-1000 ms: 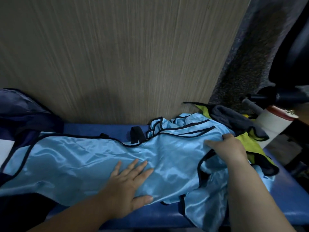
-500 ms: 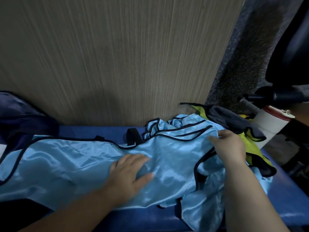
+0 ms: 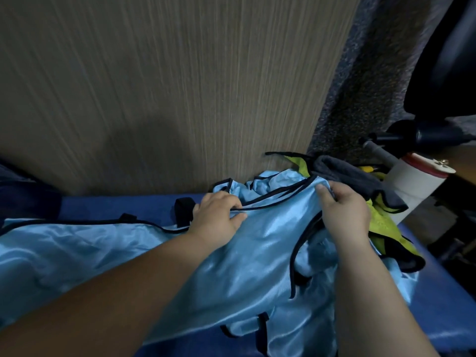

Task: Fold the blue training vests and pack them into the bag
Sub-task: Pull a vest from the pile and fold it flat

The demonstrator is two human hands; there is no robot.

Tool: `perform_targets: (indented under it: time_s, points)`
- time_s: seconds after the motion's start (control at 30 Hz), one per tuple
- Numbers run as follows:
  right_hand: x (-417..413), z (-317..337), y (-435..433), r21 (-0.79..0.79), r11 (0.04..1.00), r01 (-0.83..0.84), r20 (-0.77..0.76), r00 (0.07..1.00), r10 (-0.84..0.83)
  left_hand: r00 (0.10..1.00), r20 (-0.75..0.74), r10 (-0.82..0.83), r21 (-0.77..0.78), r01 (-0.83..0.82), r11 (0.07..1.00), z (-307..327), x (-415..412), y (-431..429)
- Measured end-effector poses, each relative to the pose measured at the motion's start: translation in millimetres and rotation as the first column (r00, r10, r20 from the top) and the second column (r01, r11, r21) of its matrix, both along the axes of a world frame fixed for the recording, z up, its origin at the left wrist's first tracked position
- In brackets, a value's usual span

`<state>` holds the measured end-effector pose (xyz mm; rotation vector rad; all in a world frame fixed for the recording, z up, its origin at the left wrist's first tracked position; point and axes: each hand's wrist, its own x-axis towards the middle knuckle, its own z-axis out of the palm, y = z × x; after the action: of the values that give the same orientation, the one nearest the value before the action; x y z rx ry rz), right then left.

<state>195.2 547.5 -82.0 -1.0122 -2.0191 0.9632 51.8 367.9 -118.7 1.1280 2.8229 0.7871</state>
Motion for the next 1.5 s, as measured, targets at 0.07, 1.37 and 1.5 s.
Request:
perform_targets:
  time_s: [0.07,1.37,1.5]
  points:
    - [-2,-1,1,-0.039,0.999,-0.009,-0.071,0.997,0.006,1.000,0.003,0.007,0.018,-0.007,1.000,2,-3,2]
    - [63,50,-7,-0.260,0.965,0.010,-0.121,0.992,-0.043,0.945,0.133,-0.299,-0.224,0.323,0.920,-5,83,-20]
    - [63,55,-12,-0.277,0.961,-0.004,-0.140,0.989,-0.036,0.972,0.224,-0.075,-0.206,0.122,0.971,-4,58,-31]
